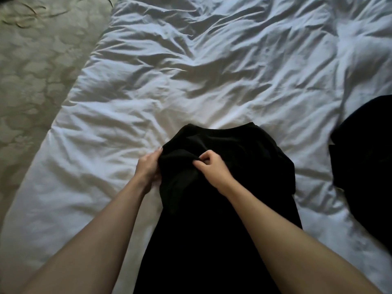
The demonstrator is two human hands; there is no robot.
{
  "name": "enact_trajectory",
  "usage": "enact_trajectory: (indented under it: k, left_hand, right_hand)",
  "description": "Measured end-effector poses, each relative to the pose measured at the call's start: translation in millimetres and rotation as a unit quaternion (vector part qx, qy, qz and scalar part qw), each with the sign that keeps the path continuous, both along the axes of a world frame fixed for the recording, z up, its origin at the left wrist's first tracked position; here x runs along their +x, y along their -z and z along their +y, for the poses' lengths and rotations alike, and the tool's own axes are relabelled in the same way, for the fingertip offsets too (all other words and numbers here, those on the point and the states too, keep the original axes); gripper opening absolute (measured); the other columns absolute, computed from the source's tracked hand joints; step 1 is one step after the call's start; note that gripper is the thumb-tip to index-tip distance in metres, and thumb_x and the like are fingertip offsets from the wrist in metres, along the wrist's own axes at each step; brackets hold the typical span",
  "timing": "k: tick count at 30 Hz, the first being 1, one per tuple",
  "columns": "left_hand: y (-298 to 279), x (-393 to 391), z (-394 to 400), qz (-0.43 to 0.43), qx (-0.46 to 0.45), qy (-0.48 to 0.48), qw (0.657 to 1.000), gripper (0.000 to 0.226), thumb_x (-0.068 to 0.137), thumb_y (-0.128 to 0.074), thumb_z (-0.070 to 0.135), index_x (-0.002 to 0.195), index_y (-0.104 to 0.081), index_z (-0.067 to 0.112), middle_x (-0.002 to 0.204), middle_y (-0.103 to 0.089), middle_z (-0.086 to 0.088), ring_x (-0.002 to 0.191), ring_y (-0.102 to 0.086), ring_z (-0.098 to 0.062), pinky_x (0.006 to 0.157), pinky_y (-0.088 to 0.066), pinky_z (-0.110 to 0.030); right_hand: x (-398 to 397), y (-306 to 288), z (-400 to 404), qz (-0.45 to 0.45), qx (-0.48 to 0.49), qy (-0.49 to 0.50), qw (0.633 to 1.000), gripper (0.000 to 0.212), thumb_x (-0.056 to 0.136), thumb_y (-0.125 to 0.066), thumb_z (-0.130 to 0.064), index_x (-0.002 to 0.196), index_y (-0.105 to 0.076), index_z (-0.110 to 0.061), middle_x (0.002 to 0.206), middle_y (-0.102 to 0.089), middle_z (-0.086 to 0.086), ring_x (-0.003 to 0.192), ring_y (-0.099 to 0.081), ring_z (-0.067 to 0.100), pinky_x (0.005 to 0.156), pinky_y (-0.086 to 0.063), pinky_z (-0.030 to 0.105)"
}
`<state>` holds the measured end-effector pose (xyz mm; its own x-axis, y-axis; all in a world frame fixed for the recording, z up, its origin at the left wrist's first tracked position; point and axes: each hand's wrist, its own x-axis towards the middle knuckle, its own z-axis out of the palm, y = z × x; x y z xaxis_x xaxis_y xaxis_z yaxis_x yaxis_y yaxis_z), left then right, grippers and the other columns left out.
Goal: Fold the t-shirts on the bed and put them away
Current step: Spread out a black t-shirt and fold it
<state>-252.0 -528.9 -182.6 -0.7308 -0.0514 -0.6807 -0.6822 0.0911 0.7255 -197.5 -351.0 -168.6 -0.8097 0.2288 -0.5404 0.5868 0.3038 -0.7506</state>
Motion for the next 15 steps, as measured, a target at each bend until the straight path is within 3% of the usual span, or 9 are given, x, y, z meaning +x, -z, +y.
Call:
enact_trajectory:
  k: [3,6,8,12,15]
  left_hand:
    - [8.4,-6.3,2.1,0.026,-0.001,0.047,0.999,0.022,0.09,-0.069,0.038,0.094,-0.071,0.016,0.094,-0.073,-0.006,0.086,-0.069,-0.023,0.068,-0.054,-0.032]
    - [17.6,-18.0,2.3,0.065,-0.075,0.053,0.994,0.011,0.094,-0.063,0.027,0.085,-0.067,0.022,0.093,-0.072,-0.006,0.093,-0.069,-0.028,0.084,-0.055,-0.043]
    - [22.1,-26.8,3.5,0.092,-0.102,0.017,0.99,0.019,0.096,-0.059,0.031,0.081,-0.064,0.021,0.087,-0.069,-0.002,0.084,-0.064,-0.025,0.076,-0.051,-0.039]
    - [24.7,-40.0,7.6,0.111,-0.157,-0.008,0.981,0.039,0.098,-0.055,0.041,0.078,-0.062,0.008,0.069,-0.057,-0.003,0.065,-0.049,-0.018,0.061,-0.037,-0.032]
    - [20.1,-46.3,9.9,0.093,-0.203,-0.029,0.974,0.049,0.099,-0.05,0.046,0.068,-0.051,0.009,0.058,-0.044,-0.001,0.054,-0.04,-0.016,0.055,-0.031,-0.032]
  right_hand:
    - [-3.7,-1.0,16.7,-0.053,0.05,-0.056,0.996,0.033,0.083,-0.073,-0.043,0.105,-0.063,-0.021,0.097,-0.064,-0.004,0.092,-0.062,0.013,0.085,-0.052,0.032]
    - [5.7,7.7,19.7,-0.095,0.071,-0.056,0.991,0.035,0.081,-0.074,-0.045,0.105,-0.063,-0.023,0.094,-0.063,-0.007,0.091,-0.063,0.014,0.087,-0.054,0.035]
    - [8.5,14.8,16.6,-0.085,0.075,-0.036,0.993,0.029,0.082,-0.073,-0.042,0.103,-0.065,-0.023,0.094,-0.066,-0.006,0.091,-0.064,0.014,0.088,-0.055,0.039]
    - [-7.7,16.3,11.5,0.033,0.088,0.027,0.995,0.009,0.087,-0.069,-0.035,0.092,-0.066,-0.028,0.085,-0.064,-0.007,0.084,-0.064,0.015,0.085,-0.054,0.041]
    - [-19.8,14.0,14.7,0.037,0.116,0.04,0.992,0.013,0.086,-0.07,-0.039,0.094,-0.065,-0.03,0.082,-0.063,-0.007,0.081,-0.063,0.013,0.083,-0.055,0.042]
